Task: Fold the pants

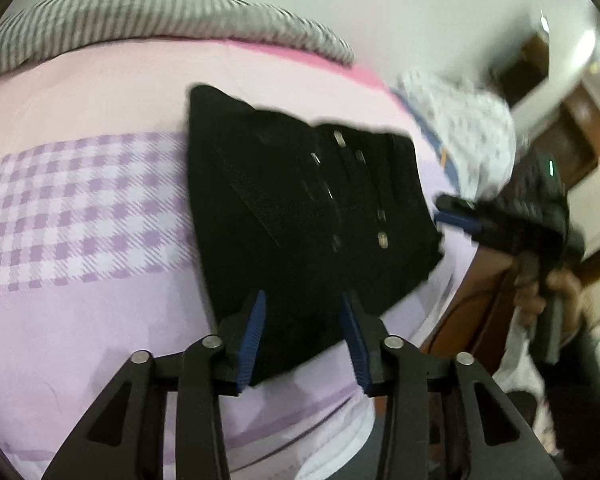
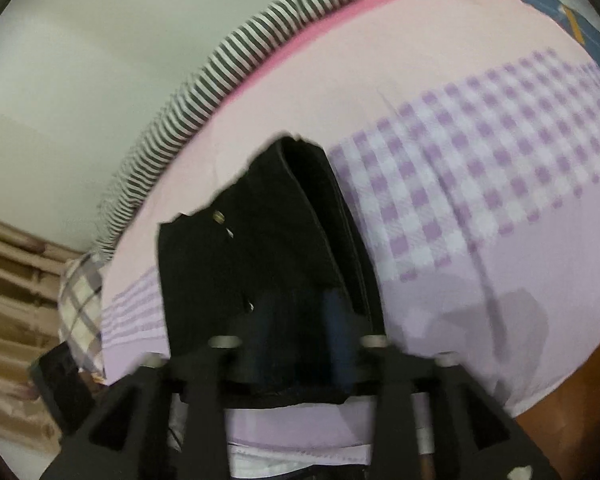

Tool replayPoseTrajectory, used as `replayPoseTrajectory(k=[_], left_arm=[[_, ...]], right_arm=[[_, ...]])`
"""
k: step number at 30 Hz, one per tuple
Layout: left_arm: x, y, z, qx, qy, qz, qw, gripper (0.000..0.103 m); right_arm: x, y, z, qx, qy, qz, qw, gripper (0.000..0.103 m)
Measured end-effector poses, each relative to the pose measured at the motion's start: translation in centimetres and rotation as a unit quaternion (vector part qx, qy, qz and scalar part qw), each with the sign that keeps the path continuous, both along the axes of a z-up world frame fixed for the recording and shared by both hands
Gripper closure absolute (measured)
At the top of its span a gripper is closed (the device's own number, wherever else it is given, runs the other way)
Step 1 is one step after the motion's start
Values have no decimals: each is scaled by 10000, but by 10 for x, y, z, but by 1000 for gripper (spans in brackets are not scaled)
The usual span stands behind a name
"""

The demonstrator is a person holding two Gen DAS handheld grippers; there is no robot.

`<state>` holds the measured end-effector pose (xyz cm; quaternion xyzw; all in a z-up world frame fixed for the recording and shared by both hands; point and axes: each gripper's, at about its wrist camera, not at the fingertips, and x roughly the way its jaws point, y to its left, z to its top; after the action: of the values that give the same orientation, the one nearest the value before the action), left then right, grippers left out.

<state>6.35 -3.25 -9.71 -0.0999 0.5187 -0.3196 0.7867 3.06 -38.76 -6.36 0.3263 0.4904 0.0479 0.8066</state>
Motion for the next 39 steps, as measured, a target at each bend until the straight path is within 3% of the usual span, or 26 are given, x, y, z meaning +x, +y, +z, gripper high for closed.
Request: replayPoseTrajectory(k=[5,10,21,29,33,34,36,39], left_arm=[[28,25,-10,-524,600,479,9957,58],[46,25,-28,-594,1012,575,9914,58],[67,26,-50,-448,1334,762,9871,56],[79,9,-51,-562,1222,542,9894,55],[81,3,-49,-481,1159,453,9911,56],[80,0,-47,-367,1117,467,9920,58],[78,0,-45,-233,1050,500,9929,73],[75,3,-39,-246,986,496,9936,83]], right_arm=[[8,-25,-6,515,-54,381,9979,51],[24,-33,-29,812,277,815,9930,51],[50,-25,-58,939,433,1294,9862,51],[67,-16,-63,1203,290,1773,9764,52],[75,-2,-69,1327,266,1874,9729,66],[75,2,-70,1357,276,1769,9744,68],[68,3,-66,1333,221,1607,9777,73],[59,13,-46,1192,120,1376,9832,76]])
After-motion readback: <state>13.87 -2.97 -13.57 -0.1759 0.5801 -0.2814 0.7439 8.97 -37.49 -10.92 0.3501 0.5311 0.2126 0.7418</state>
